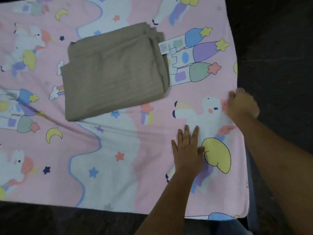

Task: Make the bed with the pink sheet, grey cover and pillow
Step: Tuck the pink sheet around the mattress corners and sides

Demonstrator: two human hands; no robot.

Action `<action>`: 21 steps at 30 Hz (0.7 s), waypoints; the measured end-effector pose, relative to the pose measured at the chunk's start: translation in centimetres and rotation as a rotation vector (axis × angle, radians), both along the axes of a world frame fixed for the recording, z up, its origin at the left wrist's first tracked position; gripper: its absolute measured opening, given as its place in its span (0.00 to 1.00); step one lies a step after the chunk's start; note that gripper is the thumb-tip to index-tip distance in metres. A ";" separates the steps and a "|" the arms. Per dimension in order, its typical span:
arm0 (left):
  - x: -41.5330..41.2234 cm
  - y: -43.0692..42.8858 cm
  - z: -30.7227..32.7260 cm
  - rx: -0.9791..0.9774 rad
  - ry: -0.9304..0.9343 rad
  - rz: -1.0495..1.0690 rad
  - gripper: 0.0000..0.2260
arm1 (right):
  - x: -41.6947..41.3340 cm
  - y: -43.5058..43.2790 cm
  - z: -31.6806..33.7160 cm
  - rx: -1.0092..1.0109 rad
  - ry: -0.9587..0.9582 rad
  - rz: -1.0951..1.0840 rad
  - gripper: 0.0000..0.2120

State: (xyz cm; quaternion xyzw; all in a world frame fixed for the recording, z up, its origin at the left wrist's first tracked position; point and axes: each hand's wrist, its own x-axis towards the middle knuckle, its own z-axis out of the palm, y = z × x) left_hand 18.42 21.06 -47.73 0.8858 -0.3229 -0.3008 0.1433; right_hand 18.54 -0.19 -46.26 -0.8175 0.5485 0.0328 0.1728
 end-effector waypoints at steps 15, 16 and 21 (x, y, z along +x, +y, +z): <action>-5.8 -14.6 1.9 0.046 -0.060 0.394 0.25 | -4.4 -6.5 0.1 0.150 -0.127 0.234 0.17; -5.6 -15.3 2.0 0.056 -0.026 0.425 0.25 | -4.3 -6.6 0.0 0.162 -0.134 0.241 0.18; -3.8 -17.4 2.2 0.121 0.042 0.492 0.27 | -3.1 -9.0 -0.4 0.324 -0.120 0.338 0.16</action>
